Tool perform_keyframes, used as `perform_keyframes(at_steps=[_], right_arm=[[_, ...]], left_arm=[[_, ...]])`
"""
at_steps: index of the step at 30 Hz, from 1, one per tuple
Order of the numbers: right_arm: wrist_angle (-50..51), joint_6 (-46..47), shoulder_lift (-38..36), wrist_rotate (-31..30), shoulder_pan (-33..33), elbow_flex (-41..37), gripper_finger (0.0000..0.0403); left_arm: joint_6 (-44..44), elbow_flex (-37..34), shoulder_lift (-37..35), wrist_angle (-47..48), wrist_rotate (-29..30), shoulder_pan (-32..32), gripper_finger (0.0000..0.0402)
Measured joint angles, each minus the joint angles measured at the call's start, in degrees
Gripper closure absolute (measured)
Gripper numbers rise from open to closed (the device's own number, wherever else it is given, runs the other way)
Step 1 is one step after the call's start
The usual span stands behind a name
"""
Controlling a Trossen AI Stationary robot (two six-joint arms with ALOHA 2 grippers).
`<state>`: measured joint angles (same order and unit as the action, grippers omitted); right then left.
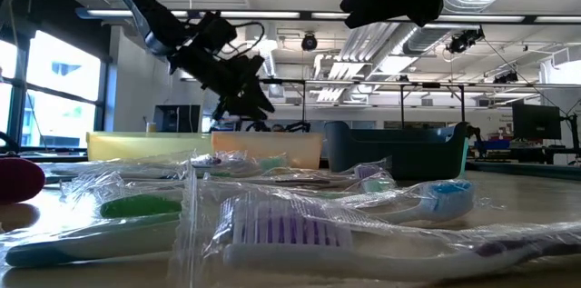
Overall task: Pick & Place Toothbrushes
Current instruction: Put the blue toothbrush into the dark blue bin
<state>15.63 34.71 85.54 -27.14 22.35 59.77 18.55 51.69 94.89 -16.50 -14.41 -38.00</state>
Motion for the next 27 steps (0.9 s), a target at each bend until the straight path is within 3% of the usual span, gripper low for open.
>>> perform_keyframes(at_steps=[12, 27], right_arm=[[0.01, -0.01, 0.00, -0.02, -0.02, 0.00, 0.0280], [0.01, -0.42, 0.00, -4.52, 0.00, 0.00, 0.0280]], left_arm=[[-3.63, 0.05, -7.12, 4.20, 0.61, 0.99, 0.0261], [-3.76, 0.03, -7.87, 10.36, 1.07, 0.99, 0.0261]])
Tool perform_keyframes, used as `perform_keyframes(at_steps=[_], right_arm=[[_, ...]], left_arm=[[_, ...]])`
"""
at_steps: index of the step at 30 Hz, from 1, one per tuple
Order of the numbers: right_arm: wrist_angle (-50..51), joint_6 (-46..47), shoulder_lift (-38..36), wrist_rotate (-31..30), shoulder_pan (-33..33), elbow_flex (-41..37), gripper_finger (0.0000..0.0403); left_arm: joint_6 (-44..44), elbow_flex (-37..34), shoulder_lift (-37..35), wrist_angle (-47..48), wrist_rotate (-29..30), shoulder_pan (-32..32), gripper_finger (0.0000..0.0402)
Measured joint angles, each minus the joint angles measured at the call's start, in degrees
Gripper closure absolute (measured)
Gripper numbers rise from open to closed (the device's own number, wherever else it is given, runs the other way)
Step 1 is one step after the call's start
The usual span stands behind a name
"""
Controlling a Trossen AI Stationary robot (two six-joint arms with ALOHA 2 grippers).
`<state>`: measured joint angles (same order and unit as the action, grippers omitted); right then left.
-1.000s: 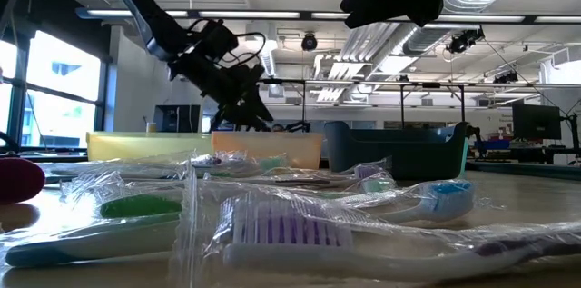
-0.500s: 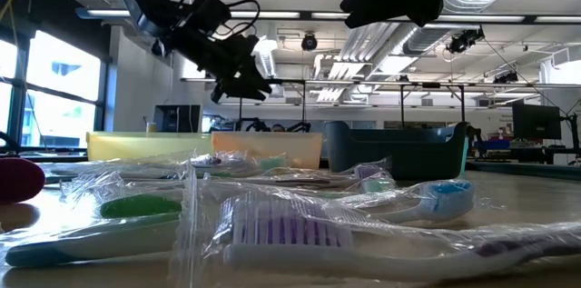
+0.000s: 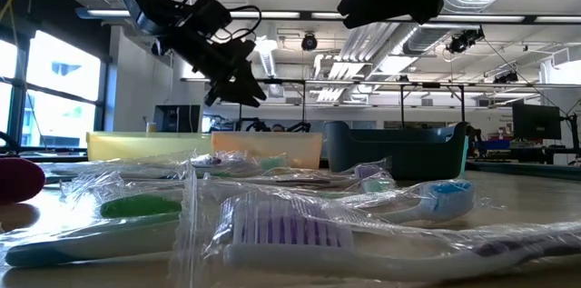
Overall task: Pick & Place Toothbrushes
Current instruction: Put the blue toothbrush into the dark blue bin
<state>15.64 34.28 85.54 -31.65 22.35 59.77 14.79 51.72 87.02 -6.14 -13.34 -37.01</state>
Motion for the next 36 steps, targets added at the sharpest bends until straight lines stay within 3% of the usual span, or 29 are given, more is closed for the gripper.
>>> perform_keyframes(at_steps=[5, 12, 18, 31, 36], right_arm=[[0.00, 0.00, 0.00, -1.42, -0.02, 0.00, 0.0280], [-0.02, 0.37, 0.00, -4.90, -0.01, 0.00, 0.0280], [0.00, 0.42, 0.00, -3.42, 0.00, 0.00, 0.0280], [0.48, -3.34, 0.00, -2.35, 0.15, 0.00, 0.0280], [0.42, -6.01, 0.00, -2.30, 0.20, 0.00, 0.0280]], left_arm=[[-1.22, 0.00, 0.00, -0.36, 0.49, 0.73, 0.0261], [-7.59, 0.00, 0.02, -5.30, 2.23, 6.49, 0.0261], [-13.10, -0.02, 0.00, -7.34, 1.64, 11.58, 0.0261], [-14.16, -0.21, -3.23, -7.31, 1.16, 18.24, 0.0261], [-15.01, -1.90, -6.46, -9.08, 5.38, 21.22, 0.0261]])
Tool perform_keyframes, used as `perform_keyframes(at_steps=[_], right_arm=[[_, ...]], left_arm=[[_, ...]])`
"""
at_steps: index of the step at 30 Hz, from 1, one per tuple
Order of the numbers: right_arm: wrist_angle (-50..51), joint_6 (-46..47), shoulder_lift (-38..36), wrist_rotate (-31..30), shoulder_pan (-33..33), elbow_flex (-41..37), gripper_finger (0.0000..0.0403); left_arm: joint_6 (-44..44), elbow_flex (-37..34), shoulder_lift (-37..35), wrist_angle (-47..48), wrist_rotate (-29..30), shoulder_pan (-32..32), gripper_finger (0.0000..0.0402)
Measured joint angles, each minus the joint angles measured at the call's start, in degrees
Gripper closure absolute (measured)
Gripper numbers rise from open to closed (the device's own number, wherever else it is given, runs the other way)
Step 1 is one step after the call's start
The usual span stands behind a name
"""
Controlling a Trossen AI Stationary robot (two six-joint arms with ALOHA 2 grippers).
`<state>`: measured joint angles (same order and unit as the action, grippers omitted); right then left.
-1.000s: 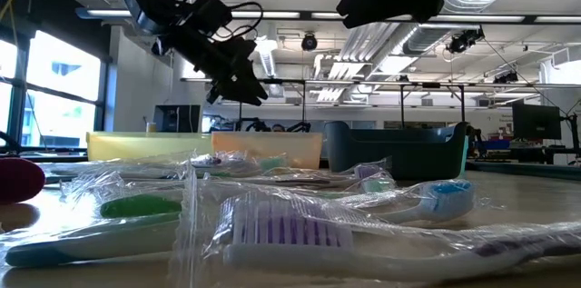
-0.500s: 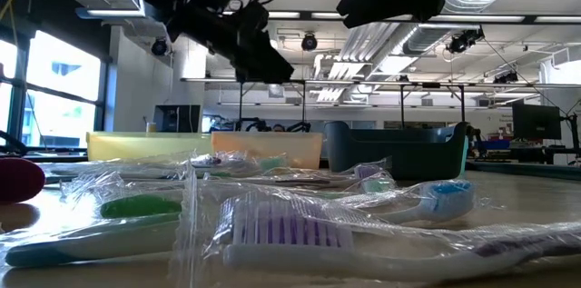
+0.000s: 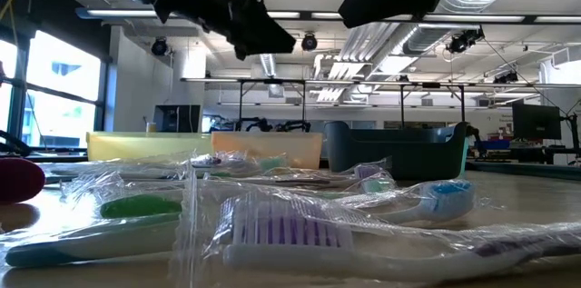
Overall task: Pick & Place Toothbrushes
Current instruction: Put the blue toothbrush into the dark blue bin
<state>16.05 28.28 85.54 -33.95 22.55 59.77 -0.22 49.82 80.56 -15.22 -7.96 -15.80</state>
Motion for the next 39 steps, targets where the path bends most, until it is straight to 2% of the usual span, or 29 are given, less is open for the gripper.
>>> perform_keyframes(at_steps=[5, 13, 22, 39], right_arm=[[-0.04, -2.33, -0.24, 0.01, -0.04, 0.02, 0.0280], [0.07, -4.66, -3.47, 0.00, -0.04, 0.01, 0.0280], [0.65, -9.29, -8.98, -0.90, 0.37, 0.04, 0.0280], [9.17, -11.66, -16.58, -0.87, 0.72, 0.02, 0.0280]], left_arm=[[-0.05, -6.30, -5.37, -4.22, 3.53, 2.26, 0.0261], [-0.62, -14.75, -15.33, -4.22, 3.70, 2.80, 0.0261], [-0.75, -18.98, -23.62, -3.67, 4.04, 4.03, 0.0261], [-3.51, -21.55, -32.47, 8.69, 16.80, 16.64, 0.0261]])
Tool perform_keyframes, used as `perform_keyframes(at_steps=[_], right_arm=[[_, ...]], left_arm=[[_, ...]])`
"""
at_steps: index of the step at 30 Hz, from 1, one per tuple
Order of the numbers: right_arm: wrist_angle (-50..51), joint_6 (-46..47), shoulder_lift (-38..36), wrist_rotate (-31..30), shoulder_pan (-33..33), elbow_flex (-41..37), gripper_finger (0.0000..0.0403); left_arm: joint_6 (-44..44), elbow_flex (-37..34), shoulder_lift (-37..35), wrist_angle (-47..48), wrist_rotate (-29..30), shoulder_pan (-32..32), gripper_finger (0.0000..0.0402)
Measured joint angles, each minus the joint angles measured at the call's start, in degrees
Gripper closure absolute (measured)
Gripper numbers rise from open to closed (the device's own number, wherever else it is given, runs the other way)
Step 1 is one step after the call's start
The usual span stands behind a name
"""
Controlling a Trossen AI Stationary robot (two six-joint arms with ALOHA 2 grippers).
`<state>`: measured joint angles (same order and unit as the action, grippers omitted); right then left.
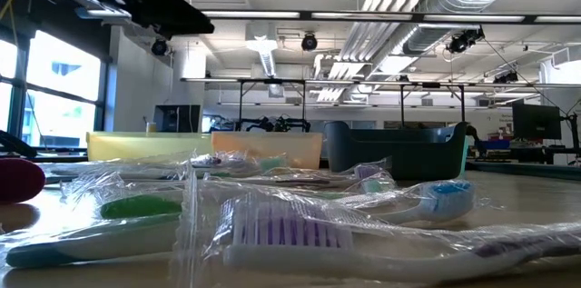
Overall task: Pick & Place Toothbrushes
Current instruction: Put the blue toothbrush into the dark blue bin
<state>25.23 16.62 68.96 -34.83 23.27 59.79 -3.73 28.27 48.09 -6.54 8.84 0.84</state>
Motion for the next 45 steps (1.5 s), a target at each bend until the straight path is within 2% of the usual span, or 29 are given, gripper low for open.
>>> perform_keyframes(at_steps=[7, 10, 20, 27, 45], right_arm=[[2.64, 0.00, -1.33, -0.42, 0.00, -0.02, 0.0280], [0.18, 0.01, -1.34, -0.81, 0.28, -1.95, 0.0280], [-25.53, -0.06, -1.52, -1.24, 1.27, -19.03, 0.0280], [-38.96, -0.27, -2.13, -1.23, 1.27, -24.29, 0.0280], [-40.06, 0.04, -2.11, -1.03, 0.59, -25.07, 0.0280]], left_arm=[[-4.29, 0.00, -3.15, 1.18, 0.50, 1.98, 0.0261], [-4.97, -0.17, -4.27, 0.75, 0.53, 1.80, 0.0261], [-1.57, -9.18, -7.86, -8.23, 0.92, 1.82, 0.0261], [-1.54, -10.03, -11.88, -8.78, 0.83, 1.82, 0.0261], [1.17, -10.08, -12.37, -8.25, -0.52, 1.82, 0.0261]])
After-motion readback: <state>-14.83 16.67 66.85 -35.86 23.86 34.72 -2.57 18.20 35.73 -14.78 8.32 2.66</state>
